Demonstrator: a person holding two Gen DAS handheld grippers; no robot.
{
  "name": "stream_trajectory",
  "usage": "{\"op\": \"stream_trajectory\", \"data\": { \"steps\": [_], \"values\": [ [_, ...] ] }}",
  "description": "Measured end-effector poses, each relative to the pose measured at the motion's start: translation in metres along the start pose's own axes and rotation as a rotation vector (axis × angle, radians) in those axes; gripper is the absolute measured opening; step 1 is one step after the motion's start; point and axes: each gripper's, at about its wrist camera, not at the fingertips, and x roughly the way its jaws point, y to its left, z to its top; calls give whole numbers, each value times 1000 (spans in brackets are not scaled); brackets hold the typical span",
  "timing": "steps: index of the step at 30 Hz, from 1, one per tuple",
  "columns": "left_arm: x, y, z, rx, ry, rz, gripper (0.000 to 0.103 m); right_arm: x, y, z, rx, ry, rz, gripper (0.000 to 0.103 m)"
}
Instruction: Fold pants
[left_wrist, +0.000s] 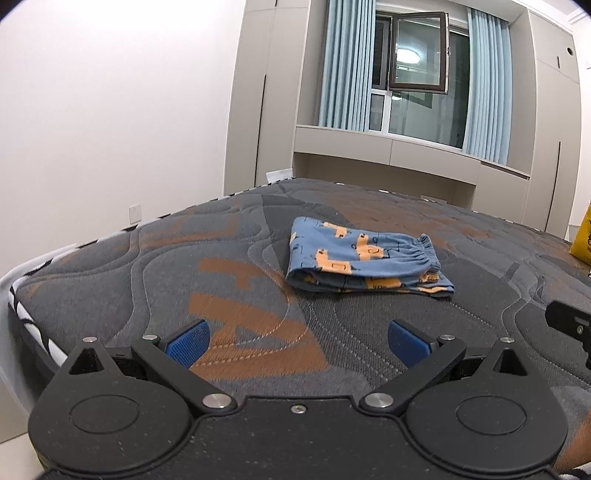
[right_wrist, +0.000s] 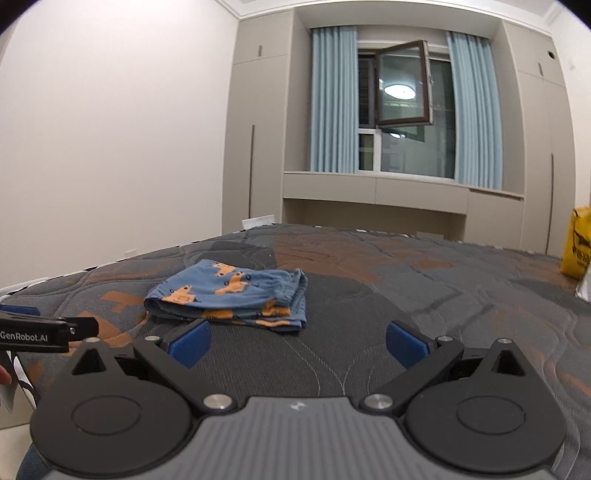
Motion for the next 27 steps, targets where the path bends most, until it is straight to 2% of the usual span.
{"op": "stream_trajectory", "data": {
  "steps": [9, 27],
  "values": [
    [0, 3, -7, -7, -5, 24, 102, -2, -15, -22, 63, 6, -22, 103],
    [3, -1, -11, 19, -12, 32, 102, 6, -16, -30, 68, 21, -3, 103]
  ]
}}
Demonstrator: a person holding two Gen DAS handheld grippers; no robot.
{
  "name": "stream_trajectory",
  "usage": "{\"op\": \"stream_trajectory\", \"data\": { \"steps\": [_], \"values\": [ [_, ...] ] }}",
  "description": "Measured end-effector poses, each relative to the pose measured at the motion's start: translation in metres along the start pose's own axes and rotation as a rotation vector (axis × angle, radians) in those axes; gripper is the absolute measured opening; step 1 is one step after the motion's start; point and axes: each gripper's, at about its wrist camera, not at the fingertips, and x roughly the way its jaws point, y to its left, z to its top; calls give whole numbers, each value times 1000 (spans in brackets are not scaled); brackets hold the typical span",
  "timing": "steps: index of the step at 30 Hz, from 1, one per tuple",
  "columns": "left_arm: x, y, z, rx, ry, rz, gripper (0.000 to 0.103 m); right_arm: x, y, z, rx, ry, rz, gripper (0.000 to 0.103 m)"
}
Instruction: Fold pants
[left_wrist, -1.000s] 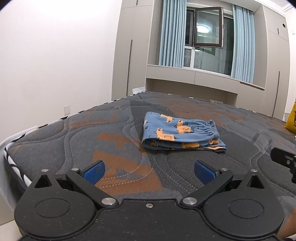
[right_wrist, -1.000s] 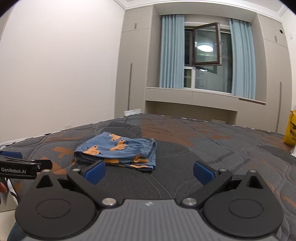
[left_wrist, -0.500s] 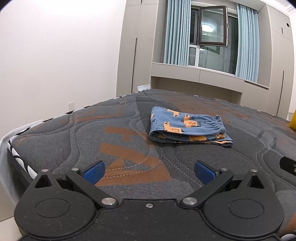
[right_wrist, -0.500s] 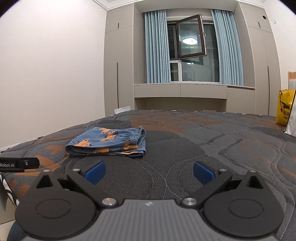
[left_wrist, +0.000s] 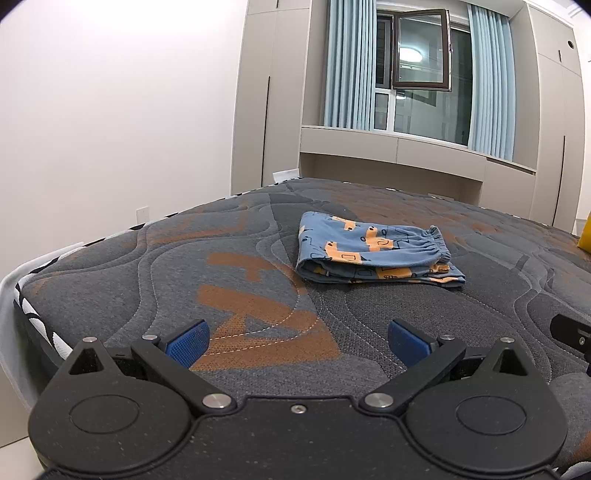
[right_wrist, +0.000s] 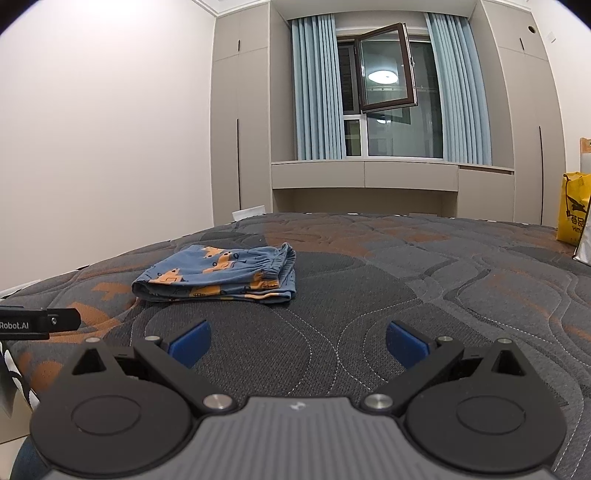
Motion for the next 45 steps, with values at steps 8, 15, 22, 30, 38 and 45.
{"op": "stream_trajectory", "data": {
  "steps": [8, 15, 22, 30, 38, 45],
  "values": [
    [1, -1, 0, 4, 2, -4, 102, 0, 1, 0, 2, 4, 1, 103],
    [1, -1, 0, 3, 2, -5, 102, 0, 1, -1, 3, 9, 5, 103],
    [1, -1, 0, 3, 2, -5, 102, 0, 1, -1, 2, 8, 5, 103],
    [0, -1, 0, 3, 2, -5, 102, -1, 1, -1, 1, 9, 4, 103],
    [0, -1, 0, 4, 3, -6, 102, -1, 1, -2, 1, 12, 3, 103],
    [0, -2, -1, 5, 4, -6, 102, -1, 0, -2, 0, 14, 2, 103]
  ]
}}
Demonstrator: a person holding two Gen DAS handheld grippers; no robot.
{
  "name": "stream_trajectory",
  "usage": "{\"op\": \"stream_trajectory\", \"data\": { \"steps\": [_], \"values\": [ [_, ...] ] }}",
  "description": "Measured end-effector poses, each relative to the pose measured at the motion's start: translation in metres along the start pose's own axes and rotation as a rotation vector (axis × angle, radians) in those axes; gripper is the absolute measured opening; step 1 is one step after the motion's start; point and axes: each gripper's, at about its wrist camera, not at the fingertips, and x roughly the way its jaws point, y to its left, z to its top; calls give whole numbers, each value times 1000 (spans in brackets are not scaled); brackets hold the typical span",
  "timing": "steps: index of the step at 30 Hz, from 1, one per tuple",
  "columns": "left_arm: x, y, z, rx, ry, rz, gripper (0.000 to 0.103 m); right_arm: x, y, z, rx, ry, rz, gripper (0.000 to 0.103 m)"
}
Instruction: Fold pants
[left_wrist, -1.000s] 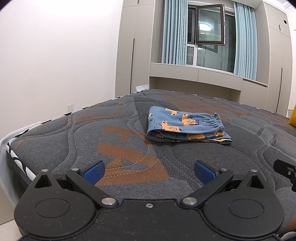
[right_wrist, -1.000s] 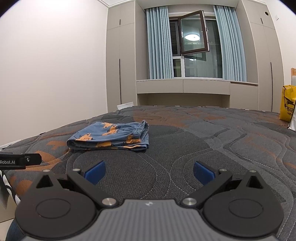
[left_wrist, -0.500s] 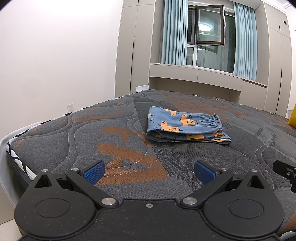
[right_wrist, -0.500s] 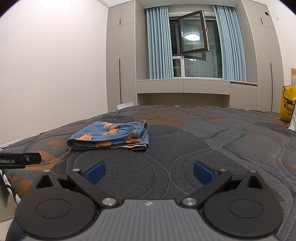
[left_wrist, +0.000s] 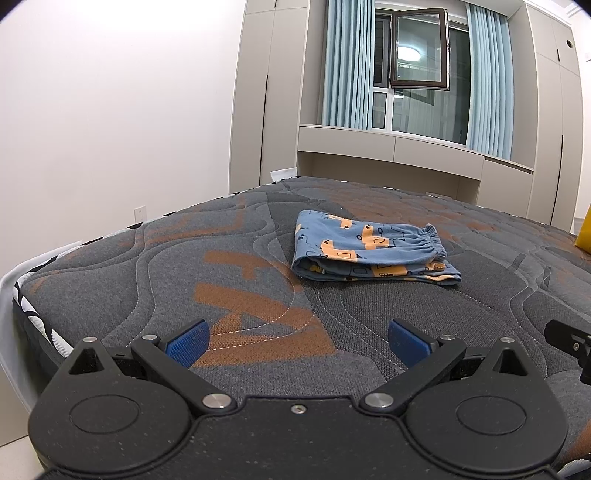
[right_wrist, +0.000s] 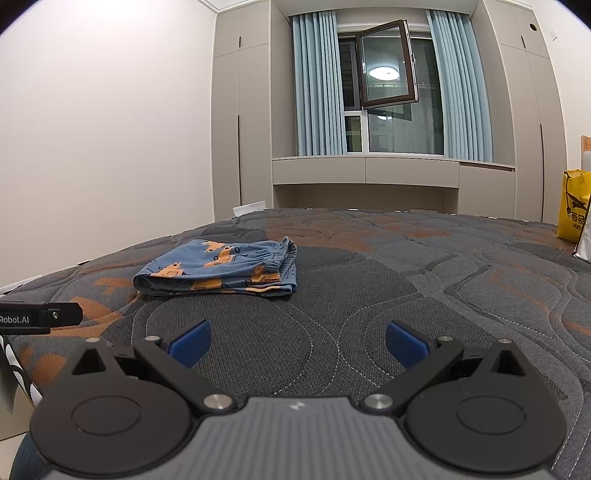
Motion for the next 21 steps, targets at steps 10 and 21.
{"op": "stream_trajectory", "data": {
  "steps": [10, 21],
  "values": [
    [0, 0, 0, 0, 0, 0, 102, 0, 0, 0, 1, 0, 1, 103],
    [4, 0, 1, -11, 26, 14, 102, 0, 2, -1, -7, 12, 4, 103]
  ]
}}
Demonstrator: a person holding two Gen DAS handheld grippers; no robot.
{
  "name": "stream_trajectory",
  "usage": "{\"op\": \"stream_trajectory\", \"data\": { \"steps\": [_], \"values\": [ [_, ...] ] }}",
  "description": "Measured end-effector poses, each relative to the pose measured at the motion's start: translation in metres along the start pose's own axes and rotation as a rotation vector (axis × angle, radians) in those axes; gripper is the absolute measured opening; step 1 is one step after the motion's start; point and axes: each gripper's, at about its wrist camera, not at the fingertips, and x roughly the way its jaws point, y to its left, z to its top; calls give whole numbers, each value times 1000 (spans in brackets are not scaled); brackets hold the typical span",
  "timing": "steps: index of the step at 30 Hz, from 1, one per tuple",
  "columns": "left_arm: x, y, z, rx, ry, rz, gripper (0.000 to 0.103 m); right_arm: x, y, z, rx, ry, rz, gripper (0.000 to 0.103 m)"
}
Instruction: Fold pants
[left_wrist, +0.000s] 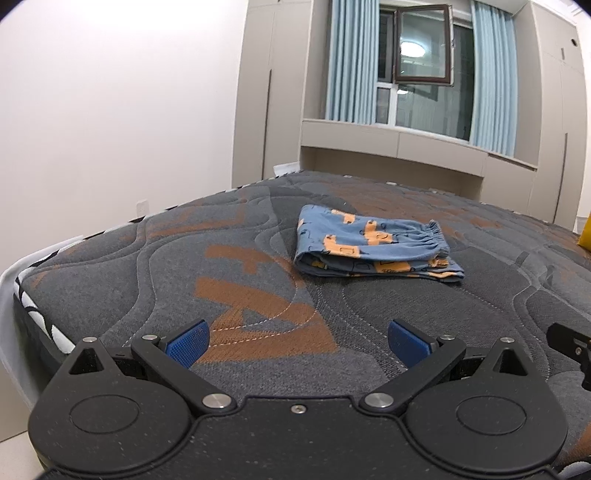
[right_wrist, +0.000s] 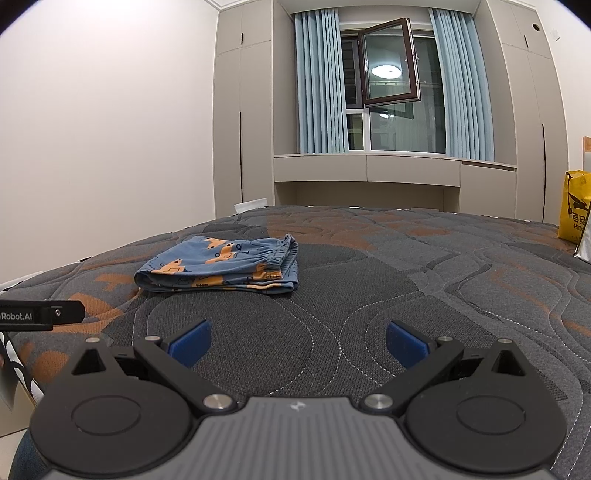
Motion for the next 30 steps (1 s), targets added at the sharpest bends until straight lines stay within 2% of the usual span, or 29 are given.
{"op": "stream_trajectory", "data": {
  "steps": [30],
  "values": [
    [3, 3, 2, -14, 0, -7, 102, 0, 3, 4, -7, 2, 5, 103]
  ]
}}
